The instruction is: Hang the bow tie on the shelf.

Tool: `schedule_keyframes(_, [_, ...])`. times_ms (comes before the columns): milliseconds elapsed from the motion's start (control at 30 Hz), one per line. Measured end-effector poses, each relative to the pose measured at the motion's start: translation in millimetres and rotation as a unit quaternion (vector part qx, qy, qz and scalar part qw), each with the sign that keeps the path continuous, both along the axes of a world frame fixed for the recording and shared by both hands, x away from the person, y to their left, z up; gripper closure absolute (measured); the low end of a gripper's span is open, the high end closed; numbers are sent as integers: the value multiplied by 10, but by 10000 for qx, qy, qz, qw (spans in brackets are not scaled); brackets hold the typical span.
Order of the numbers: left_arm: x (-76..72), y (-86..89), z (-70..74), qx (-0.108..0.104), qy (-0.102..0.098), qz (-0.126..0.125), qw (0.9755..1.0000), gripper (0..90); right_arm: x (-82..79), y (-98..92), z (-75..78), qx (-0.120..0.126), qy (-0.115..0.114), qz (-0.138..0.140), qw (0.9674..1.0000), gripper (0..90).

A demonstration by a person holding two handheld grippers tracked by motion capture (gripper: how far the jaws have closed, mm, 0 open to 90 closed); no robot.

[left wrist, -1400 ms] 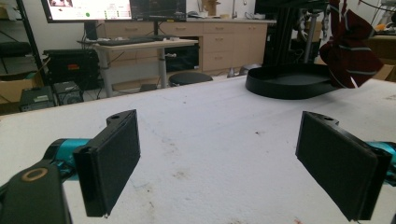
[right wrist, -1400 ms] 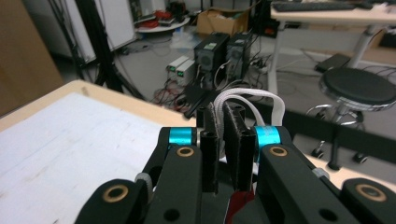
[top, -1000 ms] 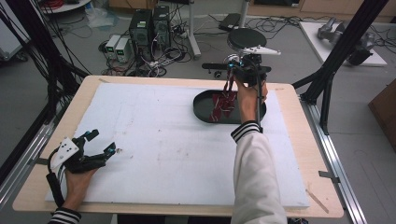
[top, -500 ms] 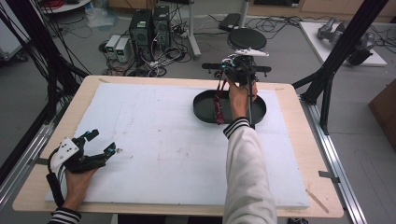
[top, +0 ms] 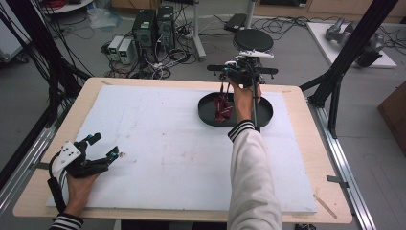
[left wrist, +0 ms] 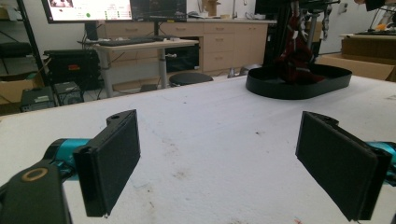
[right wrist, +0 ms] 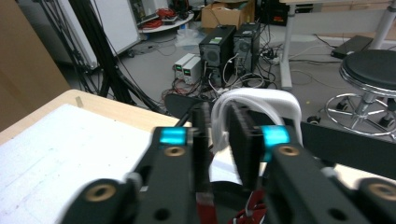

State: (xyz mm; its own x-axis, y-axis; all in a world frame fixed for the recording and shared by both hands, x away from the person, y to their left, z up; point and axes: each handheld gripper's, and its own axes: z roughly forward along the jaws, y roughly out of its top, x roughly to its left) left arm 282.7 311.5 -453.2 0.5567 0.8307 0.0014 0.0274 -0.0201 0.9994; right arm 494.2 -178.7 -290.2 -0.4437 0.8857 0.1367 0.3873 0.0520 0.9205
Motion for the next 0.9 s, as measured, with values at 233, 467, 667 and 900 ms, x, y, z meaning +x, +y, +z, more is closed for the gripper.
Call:
schedule_keyframes(233, [2,-1,0,3,9,21,10000,141,-58,31,55,-179,-59,138,9997,506])
schedule_keyframes(467, [6,-8,3,31,44,41,10000,141,-290,9,158,-467,-263,615,9967,161])
schedule_keyframes(667, [1,-9,2,39,13,41,10000,141,-688,-170,268,-240,-615,913,9936,106])
schedule_keyframes(900, [-15,2,-2,-5,-56,45,10000,141,-1415,-463,15,-274,-929,972,9905,105])
